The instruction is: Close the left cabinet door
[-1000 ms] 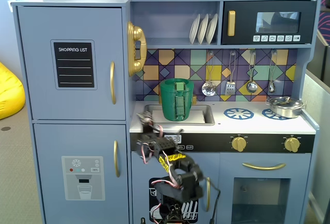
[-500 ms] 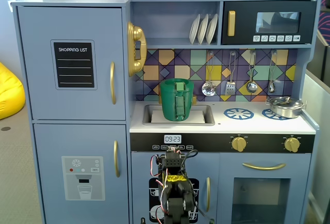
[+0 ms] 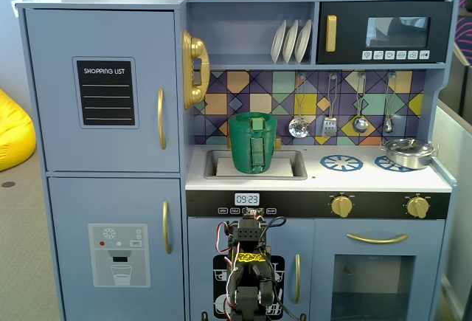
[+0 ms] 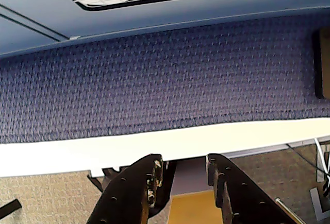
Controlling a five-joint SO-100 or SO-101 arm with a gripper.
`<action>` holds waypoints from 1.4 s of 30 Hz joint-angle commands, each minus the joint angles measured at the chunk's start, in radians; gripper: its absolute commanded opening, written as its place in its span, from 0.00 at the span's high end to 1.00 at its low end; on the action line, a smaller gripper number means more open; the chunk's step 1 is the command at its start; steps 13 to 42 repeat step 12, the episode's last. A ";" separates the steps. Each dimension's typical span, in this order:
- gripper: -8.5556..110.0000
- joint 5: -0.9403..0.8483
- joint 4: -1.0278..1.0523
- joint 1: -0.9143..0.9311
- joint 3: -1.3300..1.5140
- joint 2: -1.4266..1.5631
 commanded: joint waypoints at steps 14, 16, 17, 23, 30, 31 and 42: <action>0.91 0.023 0.176 0.021 0.008 0.000; 0.91 0.023 0.176 0.021 0.008 0.000; 0.91 0.023 0.176 0.021 0.008 0.000; 0.91 0.023 0.176 0.021 0.008 0.000; 0.91 0.023 0.176 0.021 0.008 0.000; 0.91 0.023 0.176 0.021 0.008 0.000; 0.91 0.023 0.176 0.021 0.008 0.000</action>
